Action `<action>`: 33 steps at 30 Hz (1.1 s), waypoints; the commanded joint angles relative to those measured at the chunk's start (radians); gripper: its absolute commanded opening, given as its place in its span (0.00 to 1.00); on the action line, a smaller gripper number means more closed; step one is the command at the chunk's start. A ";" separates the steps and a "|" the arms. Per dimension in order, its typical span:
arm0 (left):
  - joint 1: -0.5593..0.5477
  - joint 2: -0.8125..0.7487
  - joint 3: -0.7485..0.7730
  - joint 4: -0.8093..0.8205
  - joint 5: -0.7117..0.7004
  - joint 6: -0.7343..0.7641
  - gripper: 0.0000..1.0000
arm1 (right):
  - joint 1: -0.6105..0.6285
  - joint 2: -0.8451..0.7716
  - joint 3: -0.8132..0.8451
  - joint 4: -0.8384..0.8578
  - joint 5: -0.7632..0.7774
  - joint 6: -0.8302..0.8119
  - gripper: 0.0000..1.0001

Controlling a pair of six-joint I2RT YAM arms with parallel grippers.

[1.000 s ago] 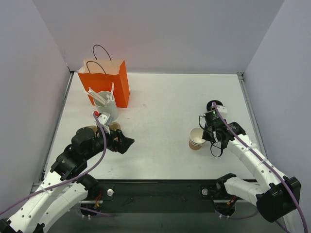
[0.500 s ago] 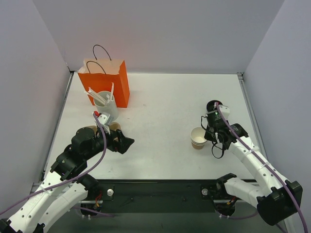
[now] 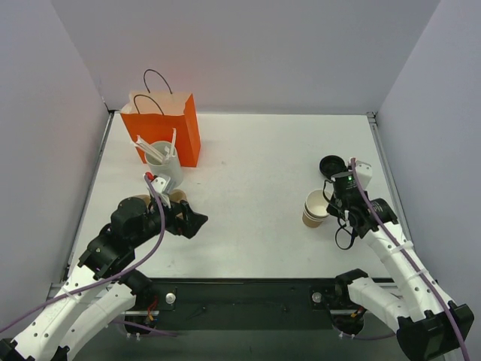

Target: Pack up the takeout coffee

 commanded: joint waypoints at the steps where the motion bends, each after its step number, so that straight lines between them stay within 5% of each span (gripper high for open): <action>1: -0.005 0.002 0.030 0.032 0.005 -0.007 0.97 | -0.019 -0.042 0.087 -0.035 -0.004 -0.020 0.00; 14: -0.006 0.014 0.033 0.025 -0.009 -0.007 0.97 | -0.004 -0.020 0.253 -0.058 -0.221 0.008 0.00; 25: -0.006 0.063 0.061 -0.064 -0.163 -0.021 0.97 | 0.406 0.162 0.172 0.105 -0.093 0.151 0.00; 33: -0.005 0.078 0.070 -0.103 -0.239 -0.031 0.97 | 0.507 0.328 0.158 0.163 -0.025 0.197 0.00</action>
